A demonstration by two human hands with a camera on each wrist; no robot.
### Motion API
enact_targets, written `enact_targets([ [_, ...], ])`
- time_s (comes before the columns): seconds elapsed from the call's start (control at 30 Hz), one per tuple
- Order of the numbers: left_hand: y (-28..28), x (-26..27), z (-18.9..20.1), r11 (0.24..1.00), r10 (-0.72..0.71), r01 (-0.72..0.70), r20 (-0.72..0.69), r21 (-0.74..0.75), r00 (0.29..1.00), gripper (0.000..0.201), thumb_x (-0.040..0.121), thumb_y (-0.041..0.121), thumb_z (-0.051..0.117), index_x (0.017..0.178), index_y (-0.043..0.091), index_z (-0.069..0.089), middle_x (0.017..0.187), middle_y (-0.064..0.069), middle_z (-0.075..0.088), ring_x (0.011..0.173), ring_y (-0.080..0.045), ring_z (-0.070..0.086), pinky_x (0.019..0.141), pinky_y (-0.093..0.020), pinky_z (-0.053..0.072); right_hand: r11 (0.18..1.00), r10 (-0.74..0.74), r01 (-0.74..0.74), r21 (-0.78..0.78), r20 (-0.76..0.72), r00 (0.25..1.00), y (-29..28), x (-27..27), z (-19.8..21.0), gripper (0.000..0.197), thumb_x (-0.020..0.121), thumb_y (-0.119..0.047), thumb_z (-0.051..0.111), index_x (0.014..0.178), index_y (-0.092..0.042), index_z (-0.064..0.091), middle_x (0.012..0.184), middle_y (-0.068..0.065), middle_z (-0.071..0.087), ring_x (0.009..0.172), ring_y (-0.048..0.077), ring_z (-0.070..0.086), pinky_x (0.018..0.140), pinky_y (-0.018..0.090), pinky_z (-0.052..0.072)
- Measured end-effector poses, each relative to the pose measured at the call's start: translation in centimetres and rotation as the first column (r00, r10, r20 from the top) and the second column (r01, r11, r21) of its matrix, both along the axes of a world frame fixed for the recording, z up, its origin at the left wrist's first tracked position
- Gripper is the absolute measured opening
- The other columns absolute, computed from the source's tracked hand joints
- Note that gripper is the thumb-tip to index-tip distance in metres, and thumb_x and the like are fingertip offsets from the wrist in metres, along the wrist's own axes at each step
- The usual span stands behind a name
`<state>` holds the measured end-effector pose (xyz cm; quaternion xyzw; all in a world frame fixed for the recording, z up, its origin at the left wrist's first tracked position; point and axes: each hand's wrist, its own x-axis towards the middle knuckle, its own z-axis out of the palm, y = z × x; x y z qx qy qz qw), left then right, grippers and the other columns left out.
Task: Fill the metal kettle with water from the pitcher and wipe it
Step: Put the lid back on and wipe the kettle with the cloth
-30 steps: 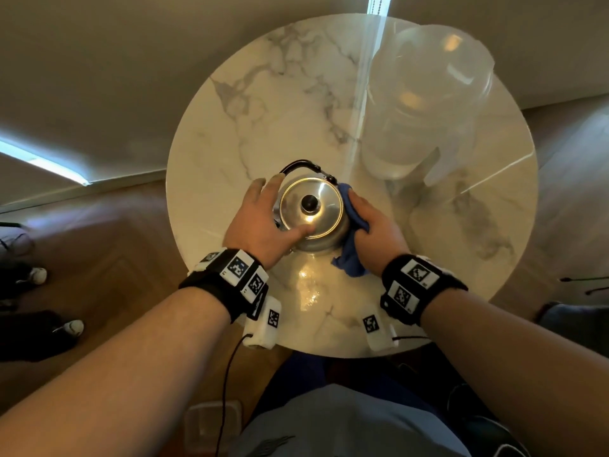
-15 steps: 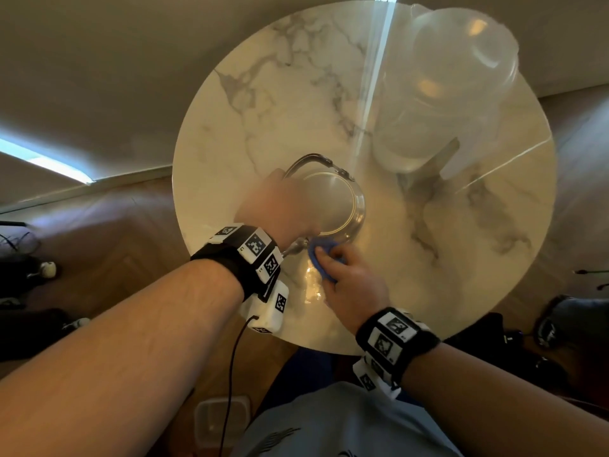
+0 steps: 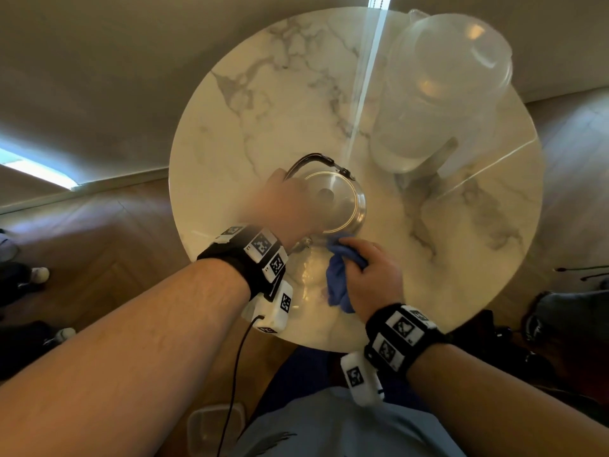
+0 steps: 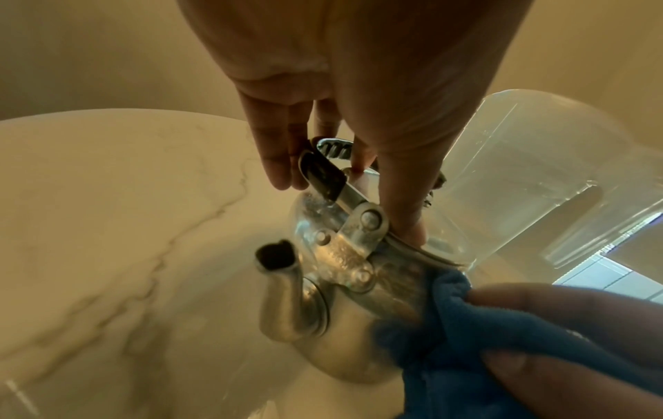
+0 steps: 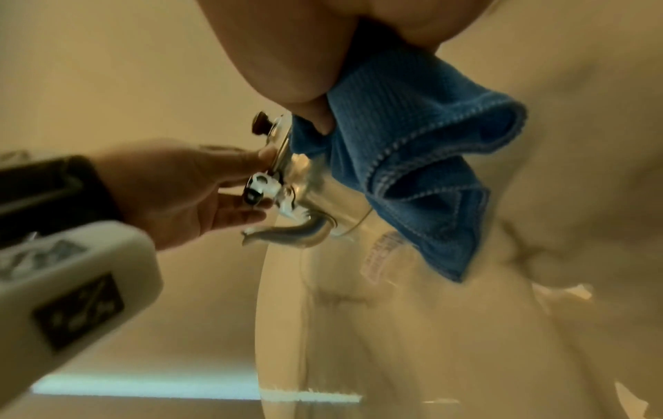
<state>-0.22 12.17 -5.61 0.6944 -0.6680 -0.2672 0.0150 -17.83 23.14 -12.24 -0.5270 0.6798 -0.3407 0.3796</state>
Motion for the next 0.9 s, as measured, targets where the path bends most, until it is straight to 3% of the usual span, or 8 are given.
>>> enact_targets([
  [0.27,0.1,0.0,0.1,1.000,-0.011,0.012,-0.004,0.011,1.000,0.085,0.055,0.054,0.088,0.129,0.031,0.052,0.120,0.008,0.046,0.107,-0.020,0.059,0.090,-0.038,0.054,0.979,-0.184,0.182,0.091,0.016,0.983,-6.4,-2.9,1.2,0.034,0.096,-0.017,0.057,0.121,-0.036,0.070,0.104,-0.011,0.072,0.101,0.011,0.066,0.098,0.033,0.053],
  [0.37,0.1,-0.1,0.1,1.000,-0.010,0.010,-0.007,0.013,1.000,0.081,0.056,0.052,0.088,0.126,0.030,0.054,0.119,0.007,0.047,0.105,-0.020,0.059,0.088,-0.037,0.054,1.000,0.004,-0.005,-0.010,-0.078,0.997,-9.0,-2.3,3.5,0.031,0.095,-0.026,0.059,0.120,-0.039,0.072,0.109,-0.013,0.073,0.100,0.007,0.065,0.094,0.027,0.050],
  [0.43,0.0,-0.2,0.1,1.000,-0.005,0.005,-0.003,0.008,1.000,0.078,0.057,0.051,0.089,0.124,0.030,0.054,0.119,0.007,0.047,0.104,-0.021,0.060,0.086,-0.036,0.053,0.978,0.124,-0.156,-0.135,-0.221,0.967,-8.0,-1.2,4.2,0.033,0.089,-0.014,0.065,0.118,-0.024,0.077,0.126,-0.002,0.071,0.111,0.017,0.064,0.099,0.026,0.044],
  [0.6,-0.1,-0.1,0.0,1.000,-0.001,0.001,-0.018,0.003,1.000,0.065,0.062,0.051,0.081,0.118,0.032,0.054,0.121,0.006,0.044,0.102,-0.024,0.062,0.084,-0.040,0.057,0.922,0.278,-0.372,-0.105,-0.491,0.826,-2.9,0.7,3.6,0.033,0.089,-0.009,0.066,0.118,-0.020,0.075,0.129,0.006,0.062,0.115,0.033,0.055,0.080,0.042,0.056],
  [0.7,0.1,-0.1,0.0,1.000,0.014,-0.014,-0.021,0.001,1.000,0.067,0.059,0.050,0.082,0.118,0.033,0.054,0.116,0.007,0.044,0.098,-0.023,0.061,0.079,-0.036,0.055,0.921,0.253,-0.352,-0.170,-0.426,0.869,-4.1,0.1,3.2,0.034,0.090,-0.008,0.060,0.121,-0.014,0.074,0.128,0.009,0.062,0.114,0.033,0.056,0.088,0.042,0.054],
  [0.77,0.1,-0.2,0.1,1.000,0.026,-0.026,-0.016,0.013,1.000,0.076,0.056,0.051,0.086,0.122,0.034,0.053,0.118,0.009,0.044,0.103,-0.021,0.060,0.082,-0.037,0.055,0.952,0.175,-0.240,-0.189,-0.305,0.936,-5.7,-1.1,2.5,0.037,0.091,-0.008,0.055,0.123,-0.012,0.073,0.133,0.008,0.061,0.116,0.026,0.057,0.099,0.031,0.046],
  [0.83,0.2,-0.4,0.3,0.999,0.045,-0.045,-0.009,0.024,0.999,0.079,0.055,0.051,0.087,0.124,0.035,0.052,0.123,0.009,0.044,0.109,-0.022,0.059,0.087,-0.042,0.055,0.981,0.138,-0.165,-0.104,-0.227,0.964,-7.5,-2.2,2.0,0.040,0.094,-0.010,0.051,0.128,-0.017,0.071,0.136,0.005,0.061,0.120,0.021,0.057,0.103,0.025,0.041],
  [0.9,0.1,-0.7,0.7,0.998,0.058,-0.058,0.002,0.035,0.998,0.082,0.054,0.050,0.088,0.126,0.034,0.051,0.129,0.007,0.044,0.114,-0.025,0.057,0.091,-0.044,0.055,0.989,0.148,-0.151,-0.007,-0.160,0.976,-9.4,-3.0,2.1,0.041,0.095,-0.011,0.049,0.129,-0.024,0.068,0.124,0.001,0.067,0.113,0.021,0.062,0.096,0.025,0.044],
])
